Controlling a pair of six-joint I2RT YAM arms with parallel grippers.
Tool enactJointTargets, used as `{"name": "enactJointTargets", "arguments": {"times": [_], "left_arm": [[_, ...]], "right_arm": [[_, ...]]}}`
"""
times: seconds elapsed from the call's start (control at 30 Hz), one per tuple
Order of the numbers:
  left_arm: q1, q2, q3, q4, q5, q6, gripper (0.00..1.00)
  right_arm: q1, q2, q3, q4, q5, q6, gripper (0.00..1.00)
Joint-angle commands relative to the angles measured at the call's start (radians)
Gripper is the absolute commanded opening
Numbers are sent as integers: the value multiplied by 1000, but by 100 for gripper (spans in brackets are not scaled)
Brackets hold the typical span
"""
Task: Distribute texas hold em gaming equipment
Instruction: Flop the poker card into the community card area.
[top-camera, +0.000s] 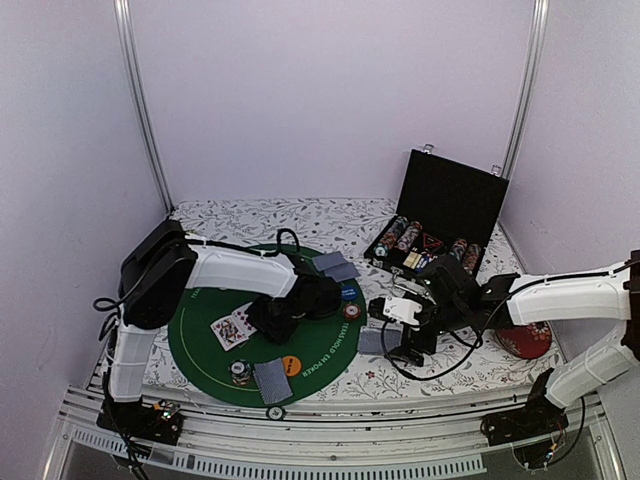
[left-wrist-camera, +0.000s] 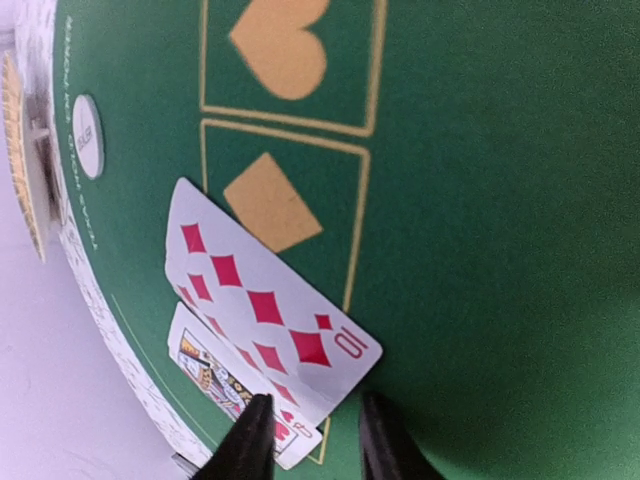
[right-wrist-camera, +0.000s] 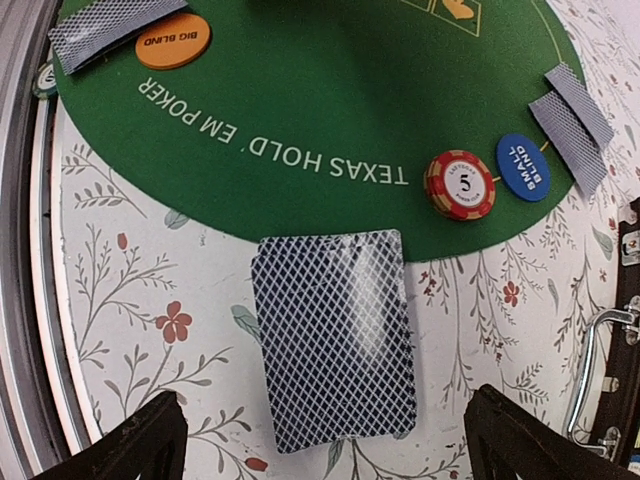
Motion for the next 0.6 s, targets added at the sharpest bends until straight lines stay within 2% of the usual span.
{"name": "enactJointTargets", "arguments": {"times": [0.0, 0.13, 0.3, 0.57], "left_arm": [[-10, -49, 16, 43, 59, 6, 39], [-9, -111, -1, 113, 92, 38, 48], [10, -269, -105, 310, 189, 103, 57], [93, -498, -321, 632, 395, 134, 59]], "right_arm": [[-43, 47, 52, -13, -83, -63, 99], [-102, 86, 88, -43, -136, -117, 99], [-106, 148, 115, -102, -230, -177, 99], [-105, 241, 135, -55, -103, -168, 99]]}}
